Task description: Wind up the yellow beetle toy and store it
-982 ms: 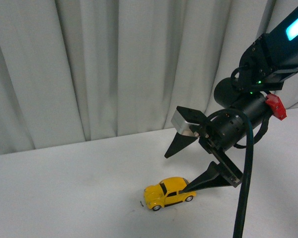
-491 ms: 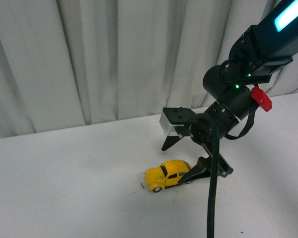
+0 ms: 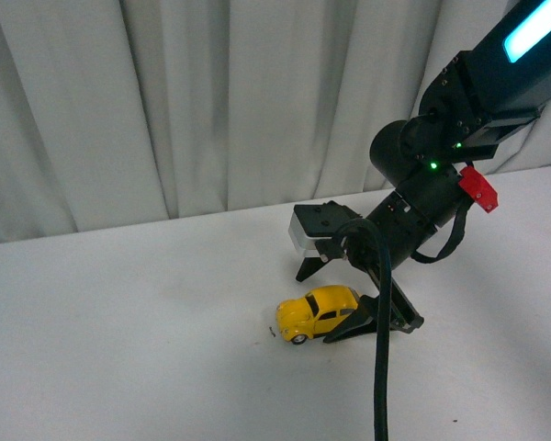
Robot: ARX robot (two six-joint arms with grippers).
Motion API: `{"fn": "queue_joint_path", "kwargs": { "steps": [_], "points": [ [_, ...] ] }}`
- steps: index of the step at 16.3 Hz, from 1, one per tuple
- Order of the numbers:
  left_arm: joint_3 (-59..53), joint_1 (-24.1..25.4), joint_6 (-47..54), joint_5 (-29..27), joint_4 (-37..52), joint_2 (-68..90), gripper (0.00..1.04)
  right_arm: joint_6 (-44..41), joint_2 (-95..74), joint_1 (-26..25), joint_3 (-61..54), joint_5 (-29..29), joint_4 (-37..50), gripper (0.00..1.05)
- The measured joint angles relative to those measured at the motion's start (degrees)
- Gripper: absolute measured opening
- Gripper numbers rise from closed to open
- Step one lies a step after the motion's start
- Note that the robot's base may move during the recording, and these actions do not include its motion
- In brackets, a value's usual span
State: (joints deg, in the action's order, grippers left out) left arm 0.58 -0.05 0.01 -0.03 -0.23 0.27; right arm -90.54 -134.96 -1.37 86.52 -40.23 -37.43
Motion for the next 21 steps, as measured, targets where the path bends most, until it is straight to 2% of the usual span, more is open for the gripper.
{"fn": "queue_joint_path", "kwargs": {
  "steps": [1, 5, 6, 7, 16, 21],
  "points": [
    [0.00, 0.00, 0.00, 0.00, 0.02, 0.00, 0.98, 0.70, 0.00, 0.24, -0.66, 0.11, 0.17, 0.96],
    [0.00, 0.00, 0.00, 0.00, 0.00, 0.00, 0.98, 1.40, 0.37, 0.31, -1.86, 0.46, 0.22, 0.55],
    [0.00, 0.00, 0.00, 0.00, 0.02, 0.00, 0.98, 1.40, 0.50, 0.31, -1.86, 0.63, 0.17, 0.46],
    [0.00, 0.00, 0.00, 0.00, 0.00, 0.00, 0.98, 1.40, 0.55, 0.33, -1.84, 0.63, 0.13, 0.43],
    [0.00, 0.00, 0.00, 0.00, 0.00, 0.00, 0.98, 6.25, 0.35, 4.87, -0.70, -1.88, 4.81, 0.42],
    [0.00, -0.02, 0.00, 0.02, 0.02, 0.00, 0.98, 10.03, -1.22, 4.66, -0.72, -3.19, 6.62, 0.42]
  ]
}}
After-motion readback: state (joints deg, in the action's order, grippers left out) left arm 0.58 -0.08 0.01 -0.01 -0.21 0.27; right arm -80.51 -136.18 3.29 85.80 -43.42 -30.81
